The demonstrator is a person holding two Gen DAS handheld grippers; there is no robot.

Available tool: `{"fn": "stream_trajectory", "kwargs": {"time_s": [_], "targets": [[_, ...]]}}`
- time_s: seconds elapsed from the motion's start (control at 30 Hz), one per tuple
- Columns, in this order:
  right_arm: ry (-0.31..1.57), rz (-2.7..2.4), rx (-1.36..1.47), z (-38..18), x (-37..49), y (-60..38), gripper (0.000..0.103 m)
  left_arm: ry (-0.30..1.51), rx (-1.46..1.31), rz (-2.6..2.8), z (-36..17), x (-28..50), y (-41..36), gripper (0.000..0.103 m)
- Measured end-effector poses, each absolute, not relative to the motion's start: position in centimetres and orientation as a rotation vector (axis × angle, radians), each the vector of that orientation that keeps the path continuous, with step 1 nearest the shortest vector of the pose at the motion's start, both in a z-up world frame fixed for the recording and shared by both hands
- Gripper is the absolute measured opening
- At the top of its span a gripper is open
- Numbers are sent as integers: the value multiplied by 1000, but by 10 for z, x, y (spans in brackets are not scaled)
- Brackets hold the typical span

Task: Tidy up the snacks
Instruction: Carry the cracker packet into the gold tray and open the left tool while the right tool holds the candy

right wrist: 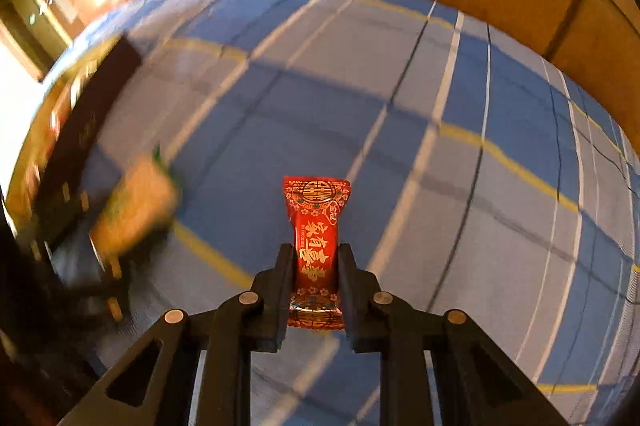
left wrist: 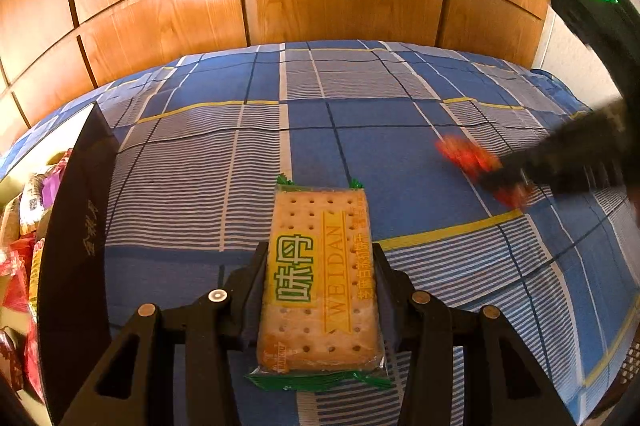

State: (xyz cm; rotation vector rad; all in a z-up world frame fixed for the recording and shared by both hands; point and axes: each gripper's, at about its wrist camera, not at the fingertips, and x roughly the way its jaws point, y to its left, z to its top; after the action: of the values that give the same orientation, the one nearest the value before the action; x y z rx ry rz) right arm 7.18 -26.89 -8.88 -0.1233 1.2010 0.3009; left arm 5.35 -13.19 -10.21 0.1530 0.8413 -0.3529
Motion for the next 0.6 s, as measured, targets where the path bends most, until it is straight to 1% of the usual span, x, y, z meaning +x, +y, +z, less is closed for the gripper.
{"fn": "stream_trajectory", "kwargs": {"time_s": [0.03,0.1,0.4,0.6], "targets": [[1209,300,-138,-94,67,-270,22,846,156,-352,-102,54,-132,47],[1163,306,-179,-96,58,-267,22,859,151,-352,-101,56,-132,47],[1106,349,-182,-99,49,-274,22,930,136,-330,-92,53,-127,46],[1071,339,-217,-101,49,-264,22,891,124,-326,-69,37,-121,46]]}}
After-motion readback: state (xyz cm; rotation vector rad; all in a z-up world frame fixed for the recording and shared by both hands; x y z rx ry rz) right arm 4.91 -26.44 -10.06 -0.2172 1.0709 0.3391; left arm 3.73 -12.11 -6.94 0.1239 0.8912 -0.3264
